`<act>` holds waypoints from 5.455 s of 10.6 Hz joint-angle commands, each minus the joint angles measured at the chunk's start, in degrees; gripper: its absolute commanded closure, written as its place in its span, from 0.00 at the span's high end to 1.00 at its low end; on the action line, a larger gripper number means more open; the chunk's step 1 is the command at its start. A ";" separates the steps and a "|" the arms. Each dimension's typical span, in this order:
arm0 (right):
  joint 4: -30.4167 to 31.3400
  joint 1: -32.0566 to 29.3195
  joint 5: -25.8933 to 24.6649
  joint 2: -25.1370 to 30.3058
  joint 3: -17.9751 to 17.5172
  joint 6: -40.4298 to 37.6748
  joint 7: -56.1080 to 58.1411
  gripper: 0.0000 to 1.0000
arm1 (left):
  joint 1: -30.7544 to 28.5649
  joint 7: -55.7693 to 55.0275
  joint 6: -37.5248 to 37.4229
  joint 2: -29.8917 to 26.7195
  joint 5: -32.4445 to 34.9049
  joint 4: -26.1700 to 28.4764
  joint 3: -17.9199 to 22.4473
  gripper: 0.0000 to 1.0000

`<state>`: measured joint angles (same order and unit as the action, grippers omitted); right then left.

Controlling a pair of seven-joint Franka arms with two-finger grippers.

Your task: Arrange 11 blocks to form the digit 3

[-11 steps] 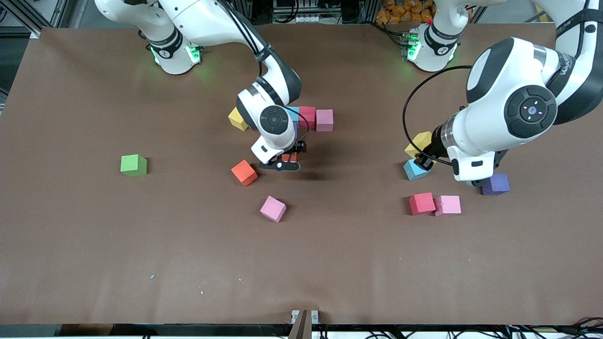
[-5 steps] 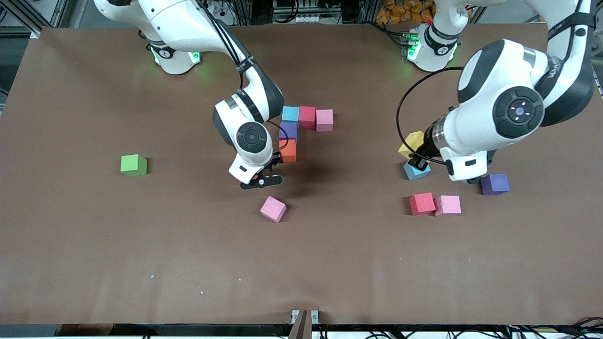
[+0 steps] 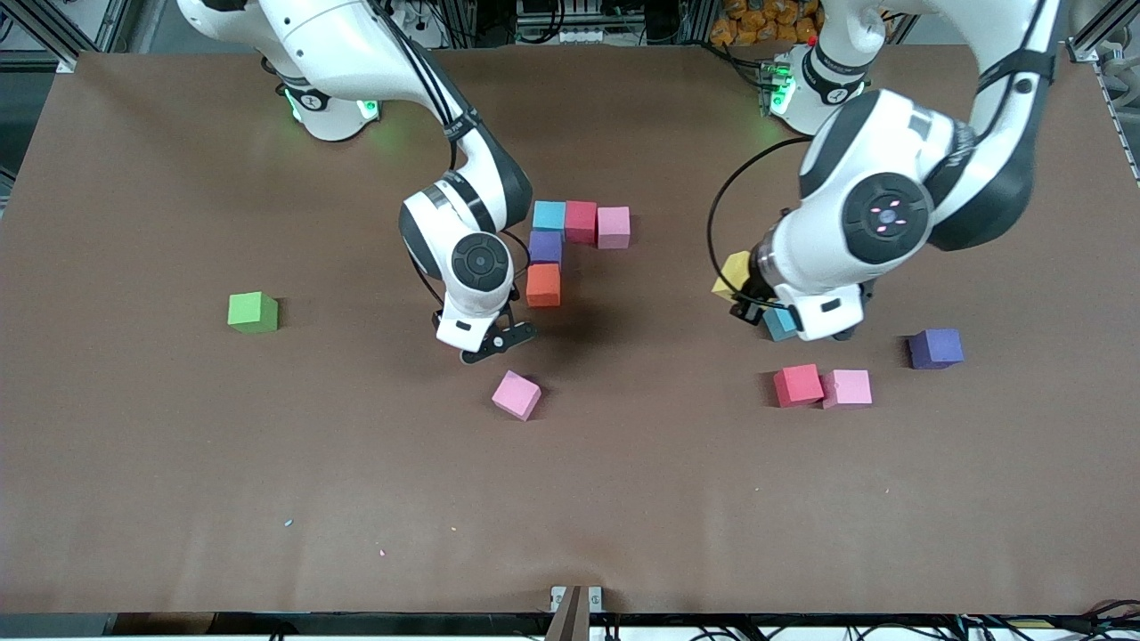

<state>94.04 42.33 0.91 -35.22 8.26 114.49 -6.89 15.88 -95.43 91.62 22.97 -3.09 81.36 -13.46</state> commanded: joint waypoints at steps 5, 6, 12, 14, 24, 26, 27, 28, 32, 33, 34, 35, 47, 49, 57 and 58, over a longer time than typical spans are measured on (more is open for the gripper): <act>8.88 -3.66 -0.12 2.96 -0.88 8.03 10.14 1.00 | 7.14 -18.97 9.88 4.09 -0.69 3.72 0.36 0.00; 8.97 -3.75 -0.03 2.79 -0.88 8.90 10.23 1.00 | 8.36 -21.79 11.20 5.23 -0.43 3.63 0.45 0.00; 11.08 -3.66 4.62 2.61 -1.06 12.43 10.06 0.00 | 15.83 -35.42 18.66 12.79 4.31 3.19 0.71 0.00; 10.99 -3.66 4.71 2.78 -1.06 12.34 9.97 0.00 | 17.77 -38.76 21.39 14.90 6.69 3.11 0.80 0.00; 9.32 -5.77 4.27 2.78 -0.71 11.73 10.93 0.00 | 22.78 -57.06 31.77 15.18 15.21 10.83 0.45 0.00; 8.97 -6.12 4.19 2.70 -0.70 11.73 11.19 0.00 | 22.79 -57.24 35.09 13.77 15.84 13.46 0.45 0.00; 8.71 -7.08 4.18 2.61 -0.70 11.73 12.15 0.00 | 22.96 -57.24 36.77 13.77 15.84 14.61 0.45 0.00; 8.62 -7.44 4.18 2.52 -0.70 11.73 12.77 0.00 | 23.40 -57.24 37.05 13.77 16.10 14.88 0.45 0.00; 7.83 -7.44 4.19 2.35 -0.70 10.76 12.96 0.00 | 24.45 -57.24 38.19 14.91 18.38 14.80 0.45 0.00; 7.83 -7.44 4.18 2.34 -0.70 10.76 12.96 0.00 | 24.55 -57.24 38.28 14.91 18.38 14.80 0.36 0.00; 7.83 -7.44 4.18 2.34 -0.70 10.76 12.96 0.00 | 24.55 -57.32 38.28 14.91 18.30 14.80 0.45 0.00; 7.83 -7.44 4.18 2.34 -0.70 10.76 12.96 0.00 | 24.63 -57.32 38.28 15.00 18.30 14.71 0.36 0.00; 6.43 -7.44 4.18 2.08 -0.70 9.36 12.96 0.00 | 25.86 -60.93 39.95 17.72 18.30 13.31 0.45 0.00; 6.16 -7.44 4.18 2.08 -0.70 8.47 12.87 0.00 | 26.39 -60.66 39.95 18.86 18.99 12.25 0.45 0.00; 6.07 -7.44 4.27 2.08 -0.70 8.47 12.87 0.00 | 26.39 -60.49 39.86 18.69 19.88 11.99 0.54 1.00; 6.07 -7.44 4.27 2.08 -0.70 8.47 12.87 0.00 | 26.39 -60.31 39.78 18.60 20.14 11.46 0.63 1.00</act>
<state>100.66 35.54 4.69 -33.47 8.09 124.09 5.18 41.86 -154.52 131.35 41.03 15.29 94.42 -13.19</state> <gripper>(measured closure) 0.441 0.256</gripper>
